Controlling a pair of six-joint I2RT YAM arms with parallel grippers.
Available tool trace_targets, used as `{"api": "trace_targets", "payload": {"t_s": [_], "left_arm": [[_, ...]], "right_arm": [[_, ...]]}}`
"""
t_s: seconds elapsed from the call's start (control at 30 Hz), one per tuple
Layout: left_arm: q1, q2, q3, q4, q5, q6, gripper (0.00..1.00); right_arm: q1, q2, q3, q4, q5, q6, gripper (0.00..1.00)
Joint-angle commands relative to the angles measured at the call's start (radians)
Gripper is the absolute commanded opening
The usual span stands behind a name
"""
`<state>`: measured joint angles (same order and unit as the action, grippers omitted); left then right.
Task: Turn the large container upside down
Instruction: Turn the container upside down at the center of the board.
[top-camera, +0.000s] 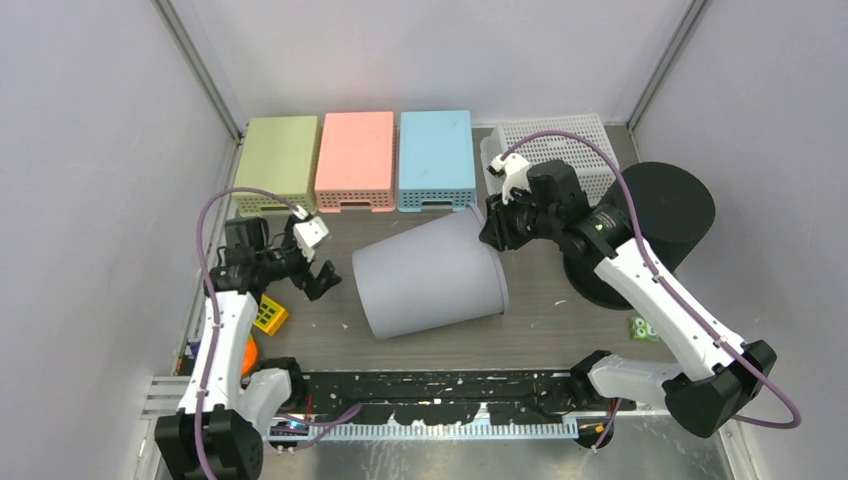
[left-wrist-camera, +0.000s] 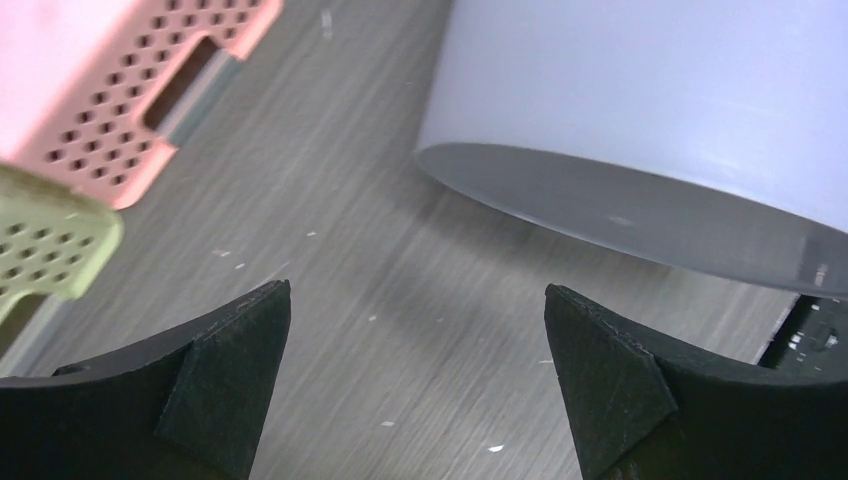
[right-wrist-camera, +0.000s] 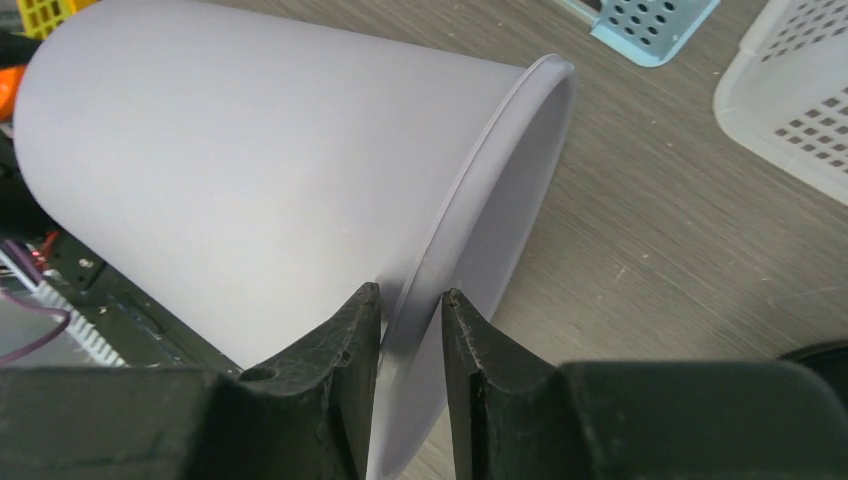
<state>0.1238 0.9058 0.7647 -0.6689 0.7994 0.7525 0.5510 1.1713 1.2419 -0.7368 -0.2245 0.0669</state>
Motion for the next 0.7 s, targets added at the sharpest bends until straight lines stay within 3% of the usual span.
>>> {"api": "trace_targets", "payload": {"t_s": [0.0, 0.13, 0.2, 0.5, 0.67], "left_arm": [[-0.092, 0.006, -0.037, 0.089, 0.042, -0.021, 1.0], [-0.19, 0.035, -0.039, 0.179, -0.016, -0.106, 1.0], [-0.236, 0.072, -0.013, 0.222, -0.021, -0.164, 1.0], [-0.386, 0.129, 0.115, 0.189, -0.033, -0.242, 1.0], [-0.427, 0.156, 0.213, 0.141, -0.026, -0.291, 1.0]], "right_arm": [[0.007, -0.032, 0.032, -0.023, 0.111, -0.061, 0.35], [0.009, -0.036, 0.02, -0.027, 0.137, -0.106, 0.35], [0.009, -0.042, 0.006, -0.019, 0.147, -0.129, 0.27], [0.009, -0.013, 0.023, -0.036, 0.125, -0.164, 0.05], [0.008, 0.009, 0.058, -0.045, 0.083, -0.158, 0.02]]}}
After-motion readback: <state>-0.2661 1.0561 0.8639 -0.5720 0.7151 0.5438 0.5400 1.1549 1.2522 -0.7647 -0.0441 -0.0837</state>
